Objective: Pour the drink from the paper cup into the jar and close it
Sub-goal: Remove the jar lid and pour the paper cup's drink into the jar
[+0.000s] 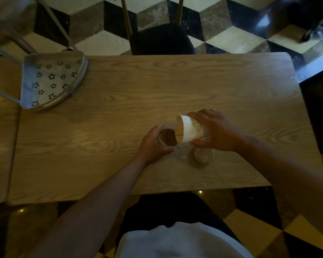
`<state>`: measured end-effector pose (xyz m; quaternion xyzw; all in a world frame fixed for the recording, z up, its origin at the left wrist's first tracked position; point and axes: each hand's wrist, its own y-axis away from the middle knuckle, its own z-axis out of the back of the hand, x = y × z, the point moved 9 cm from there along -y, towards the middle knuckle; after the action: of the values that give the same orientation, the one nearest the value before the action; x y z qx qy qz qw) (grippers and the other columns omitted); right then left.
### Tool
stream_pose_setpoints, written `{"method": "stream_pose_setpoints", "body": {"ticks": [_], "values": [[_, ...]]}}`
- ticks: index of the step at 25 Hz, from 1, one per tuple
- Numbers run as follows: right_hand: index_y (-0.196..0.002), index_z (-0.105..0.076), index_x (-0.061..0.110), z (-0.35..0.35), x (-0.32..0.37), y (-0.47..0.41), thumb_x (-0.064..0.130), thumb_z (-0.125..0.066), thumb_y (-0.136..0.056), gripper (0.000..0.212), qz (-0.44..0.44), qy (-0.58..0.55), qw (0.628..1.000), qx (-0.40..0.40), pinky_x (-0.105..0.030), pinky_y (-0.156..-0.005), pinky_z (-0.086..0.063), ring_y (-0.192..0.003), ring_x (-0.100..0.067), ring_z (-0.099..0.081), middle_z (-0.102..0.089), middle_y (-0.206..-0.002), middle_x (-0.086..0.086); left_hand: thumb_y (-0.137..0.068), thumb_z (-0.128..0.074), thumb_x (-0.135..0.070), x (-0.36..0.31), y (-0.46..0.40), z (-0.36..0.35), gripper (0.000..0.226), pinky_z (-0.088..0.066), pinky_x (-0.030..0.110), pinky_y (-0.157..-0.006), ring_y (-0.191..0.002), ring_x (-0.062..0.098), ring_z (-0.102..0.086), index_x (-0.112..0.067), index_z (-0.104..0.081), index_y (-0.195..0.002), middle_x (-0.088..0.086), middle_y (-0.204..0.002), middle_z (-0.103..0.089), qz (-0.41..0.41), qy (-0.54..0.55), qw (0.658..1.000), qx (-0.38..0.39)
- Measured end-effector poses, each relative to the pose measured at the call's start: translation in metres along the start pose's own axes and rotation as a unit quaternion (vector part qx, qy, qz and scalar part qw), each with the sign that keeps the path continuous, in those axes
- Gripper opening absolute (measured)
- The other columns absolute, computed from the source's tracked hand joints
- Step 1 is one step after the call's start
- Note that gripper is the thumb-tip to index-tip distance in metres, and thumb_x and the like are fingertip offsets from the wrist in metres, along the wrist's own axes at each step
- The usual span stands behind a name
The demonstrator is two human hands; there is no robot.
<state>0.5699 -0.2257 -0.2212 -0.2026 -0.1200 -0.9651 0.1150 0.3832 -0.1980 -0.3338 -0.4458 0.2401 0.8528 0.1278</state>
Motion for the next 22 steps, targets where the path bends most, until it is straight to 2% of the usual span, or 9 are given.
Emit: {"method": "stream_pose_setpoints", "body": {"ticks": [8, 14, 22], "values": [[-0.146, -0.046, 0.023, 0.009, 0.009, -0.003, 0.067, -0.066, -0.070, 0.089, 0.005, 0.070, 0.997, 0.012, -0.037, -0.094, -0.044, -0.112, -0.021, -0.056, -0.060, -0.129, -0.001, -0.054, -0.093, -0.032, -0.002, -0.002, 0.004, 0.101, -0.040, 0.023, -0.101, -0.125, 0.012, -0.050, -0.014, -0.047, -0.143, 0.002, -0.140, -0.055, -0.005, -0.018, 1.000, 0.002], [-0.149, -0.040, 0.024, 0.009, 0.018, -0.008, 0.068, -0.065, -0.073, 0.091, 0.012, 0.130, 0.991, 0.041, -0.041, -0.099, -0.046, -0.117, -0.023, -0.055, -0.058, -0.134, -0.002, -0.054, -0.093, -0.029, -0.006, -0.002, 0.005, 0.098, -0.036, 0.014, -0.093, -0.119, 0.013, -0.055, -0.016, -0.049, -0.141, 0.001, -0.133, -0.060, -0.017, -0.039, 0.999, 0.010], [-0.150, -0.039, 0.025, 0.011, 0.028, -0.020, 0.069, -0.068, -0.073, 0.093, 0.020, 0.197, 0.978, 0.069, -0.044, -0.098, -0.044, -0.116, -0.025, -0.056, -0.059, -0.134, -0.002, -0.053, -0.091, -0.033, -0.011, -0.003, 0.007, 0.095, -0.036, 0.014, -0.091, -0.119, 0.013, -0.056, -0.016, -0.052, -0.138, -0.001, -0.132, -0.061, -0.027, -0.051, 0.998, 0.014]]}}
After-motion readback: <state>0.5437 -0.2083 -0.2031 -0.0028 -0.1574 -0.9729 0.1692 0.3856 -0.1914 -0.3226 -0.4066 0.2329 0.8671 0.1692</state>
